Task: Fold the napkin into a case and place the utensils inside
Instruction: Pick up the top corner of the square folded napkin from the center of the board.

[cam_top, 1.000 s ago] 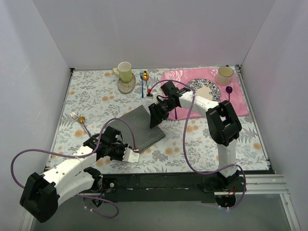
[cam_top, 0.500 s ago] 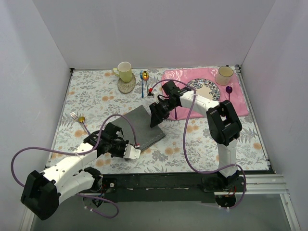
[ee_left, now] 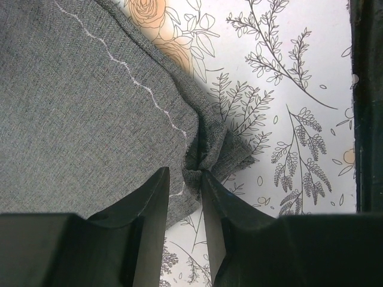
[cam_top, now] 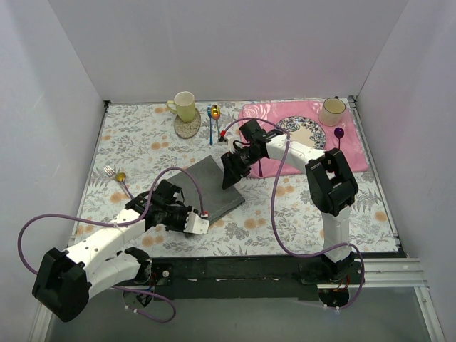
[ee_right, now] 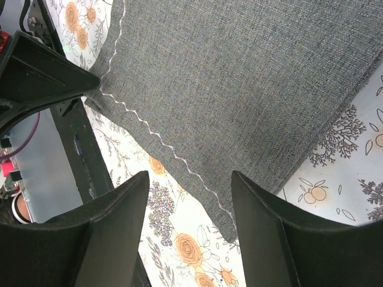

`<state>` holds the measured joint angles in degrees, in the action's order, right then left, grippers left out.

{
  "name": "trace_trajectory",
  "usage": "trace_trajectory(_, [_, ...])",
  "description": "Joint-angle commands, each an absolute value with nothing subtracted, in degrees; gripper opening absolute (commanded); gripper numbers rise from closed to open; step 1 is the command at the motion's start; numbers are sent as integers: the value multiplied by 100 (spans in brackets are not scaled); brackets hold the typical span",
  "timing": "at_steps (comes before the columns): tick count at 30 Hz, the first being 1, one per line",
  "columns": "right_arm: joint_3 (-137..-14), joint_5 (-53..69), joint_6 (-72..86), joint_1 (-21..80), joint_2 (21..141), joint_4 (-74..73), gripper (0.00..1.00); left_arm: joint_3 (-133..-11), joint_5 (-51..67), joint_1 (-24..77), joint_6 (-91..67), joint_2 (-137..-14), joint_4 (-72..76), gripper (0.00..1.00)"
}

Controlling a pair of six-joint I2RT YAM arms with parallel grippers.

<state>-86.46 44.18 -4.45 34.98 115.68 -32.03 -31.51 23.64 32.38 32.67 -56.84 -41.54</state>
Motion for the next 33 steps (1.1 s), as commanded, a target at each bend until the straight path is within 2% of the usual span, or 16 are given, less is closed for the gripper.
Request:
trace_trajectory(1, [-8649,4614,-422,3489,11637,-3164,65,-3313,2347,3243,3384,-5634,-4078,28])
trace_trajectory(20, [-8604,4641,-439,3480,11601,-3164,65,-3472,2268,3243,3507,-5686,-4298,26])
trace_trajectory(33, [-8604,4649,-448,3481,11584,-3173,65,-3542,2250,3208,3559,-5599,-4579,21])
